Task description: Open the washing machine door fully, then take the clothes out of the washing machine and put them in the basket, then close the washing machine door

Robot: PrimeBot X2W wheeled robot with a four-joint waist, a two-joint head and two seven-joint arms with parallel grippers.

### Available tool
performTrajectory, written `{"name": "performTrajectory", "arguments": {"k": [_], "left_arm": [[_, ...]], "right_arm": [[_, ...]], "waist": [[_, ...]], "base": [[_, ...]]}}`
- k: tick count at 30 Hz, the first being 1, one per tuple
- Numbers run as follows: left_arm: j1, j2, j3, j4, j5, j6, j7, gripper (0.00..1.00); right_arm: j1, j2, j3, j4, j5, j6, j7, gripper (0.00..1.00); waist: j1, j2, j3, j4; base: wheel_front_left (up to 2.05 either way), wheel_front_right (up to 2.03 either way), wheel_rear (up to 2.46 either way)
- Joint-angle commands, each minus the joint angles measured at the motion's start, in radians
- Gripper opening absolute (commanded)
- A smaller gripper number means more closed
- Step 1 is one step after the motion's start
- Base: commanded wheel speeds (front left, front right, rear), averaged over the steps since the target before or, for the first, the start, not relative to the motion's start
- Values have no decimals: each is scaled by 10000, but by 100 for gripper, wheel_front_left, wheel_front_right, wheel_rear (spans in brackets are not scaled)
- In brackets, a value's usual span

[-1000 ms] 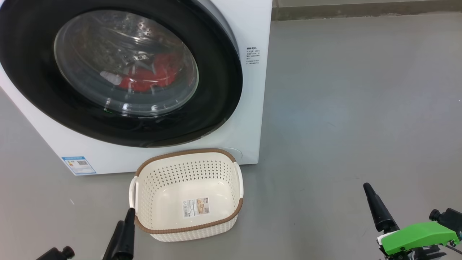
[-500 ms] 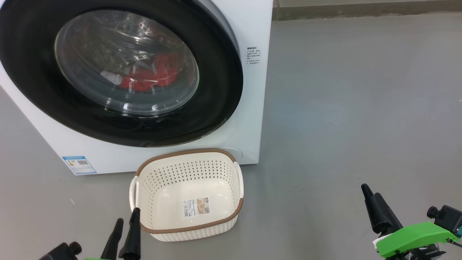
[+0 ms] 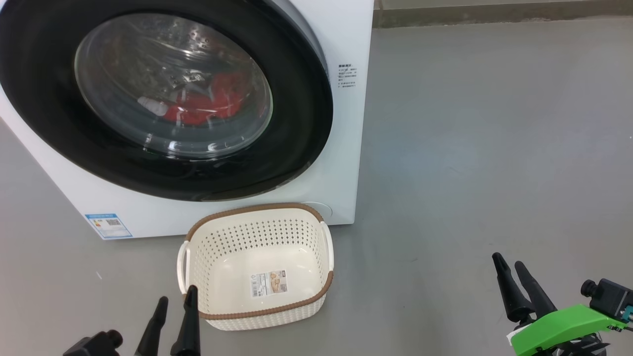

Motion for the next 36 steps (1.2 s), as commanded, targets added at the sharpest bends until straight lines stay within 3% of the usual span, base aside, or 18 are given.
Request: {"name": "performTrajectory", "arguments": {"k": [1,36], "left_arm": [[-87,158,130,-354,424,120,-152,100],[267,219,-214,-1044,4521,579,-1191,100]], "right_arm": [[-246,-246,190,-243,-350,4,-178,100],[66,-584,378,-386,-3482,5,-1207,100]], "waist": [[-1,-1,3,-1],[-1,-1,80,-46]], "base": [[0,0,0],[0,0,0]]}}
